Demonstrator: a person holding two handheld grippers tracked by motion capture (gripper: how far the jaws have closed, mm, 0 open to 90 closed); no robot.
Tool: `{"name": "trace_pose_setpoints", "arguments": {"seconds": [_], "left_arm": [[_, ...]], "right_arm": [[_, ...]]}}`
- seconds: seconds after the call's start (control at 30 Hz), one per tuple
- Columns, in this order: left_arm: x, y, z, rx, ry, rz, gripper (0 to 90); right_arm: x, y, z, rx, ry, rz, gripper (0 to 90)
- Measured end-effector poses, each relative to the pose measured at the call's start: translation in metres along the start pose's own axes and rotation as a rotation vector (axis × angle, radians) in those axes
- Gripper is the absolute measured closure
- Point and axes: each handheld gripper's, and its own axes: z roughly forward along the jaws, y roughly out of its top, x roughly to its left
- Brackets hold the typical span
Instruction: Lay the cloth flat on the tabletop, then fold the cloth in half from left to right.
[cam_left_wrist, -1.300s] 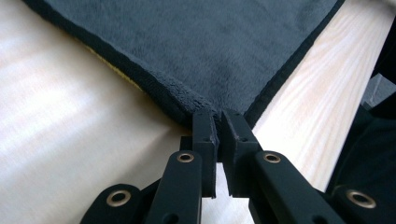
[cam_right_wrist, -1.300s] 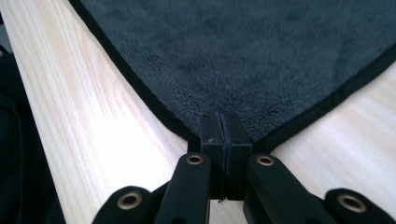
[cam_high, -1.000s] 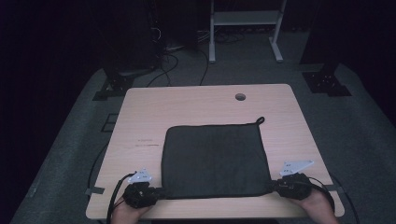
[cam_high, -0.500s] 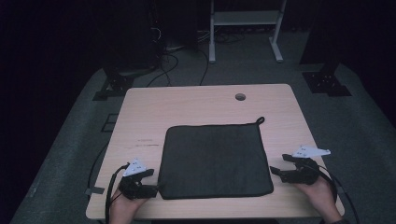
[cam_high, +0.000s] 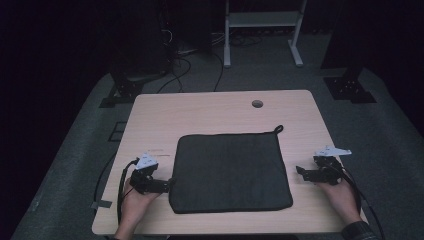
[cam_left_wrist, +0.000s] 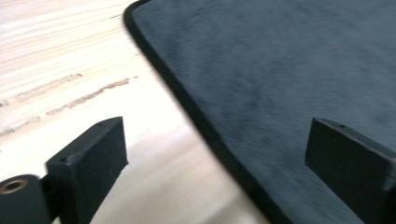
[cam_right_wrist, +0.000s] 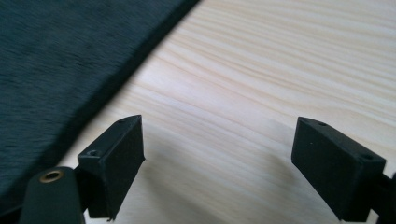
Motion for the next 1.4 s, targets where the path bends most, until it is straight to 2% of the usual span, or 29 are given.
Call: {"name": "trace_pose_setpoints", "arguments": {"seconds": [0.07, 0.13, 0.3, 0.47, 0.57, 0.67, 0.83, 0.93, 1.0, 1.07, 1.2, 1.27, 1.37, 1.4], "left_arm": [[0.004, 0.003, 0.006, 0.008, 0.001, -0.001, 2.7], [0.01, 0.006, 0.012, 0.016, 0.017, 0.0, 2.7], [0.017, 0.009, 0.023, 0.027, 0.048, -0.005, 3.1], [0.027, 0.008, 0.037, 0.029, 0.081, -0.039, 4.7], [0.032, 0.011, 0.042, 0.053, 0.091, -0.048, 4.7], [0.034, 0.014, 0.045, 0.051, 0.101, -0.052, 4.7], [0.031, 0.015, 0.051, 0.066, 0.132, -0.025, 4.6], [0.03, 0.013, 0.051, 0.05, 0.135, -0.019, 4.9], [0.028, 0.011, 0.048, 0.031, 0.126, -0.01, 11.5], [0.024, 0.012, 0.047, 0.021, 0.106, 0.007, 23.8], [0.021, 0.014, 0.045, 0.032, 0.09, 0.014, 40.6], [0.017, 0.015, 0.045, 0.037, 0.066, 0.025, 49.4], [0.015, 0.016, 0.044, 0.04, 0.055, 0.03, 62.9], [0.013, 0.017, 0.044, 0.045, 0.038, 0.032, 67.5]], "right_arm": [[-0.002, -0.001, 0.001, 0.001, -0.007, 0.002, 16.0], [-0.003, -0.003, 0.003, -0.006, -0.001, 0.017, 14.6], [-0.004, -0.004, 0.003, -0.011, 0.001, 0.014, 13.5], [-0.004, -0.004, 0.003, -0.011, 0.004, 0.014, 13.5], [-0.004, -0.004, 0.004, -0.011, 0.005, 0.013, 13.5], [-0.004, -0.004, 0.004, -0.011, 0.005, 0.013, 13.5], [-0.003, -0.004, 0.003, -0.011, 0.008, 0.012, 13.5], [-0.003, -0.004, 0.003, -0.011, 0.01, 0.011, 13.5], [-0.003, -0.004, 0.003, -0.011, 0.012, 0.008, 13.5], [-0.003, -0.004, 0.003, -0.011, 0.012, 0.009, 13.5], [-0.003, -0.004, 0.003, -0.012, 0.014, 0.006, 13.5], [-0.003, -0.004, 0.003, -0.012, 0.015, 0.005, 13.5], [-0.003, -0.004, 0.003, -0.012, 0.015, 0.004, 13.5], [-0.003, -0.004, 0.003, -0.012, 0.015, 0.005, 13.6]]}}
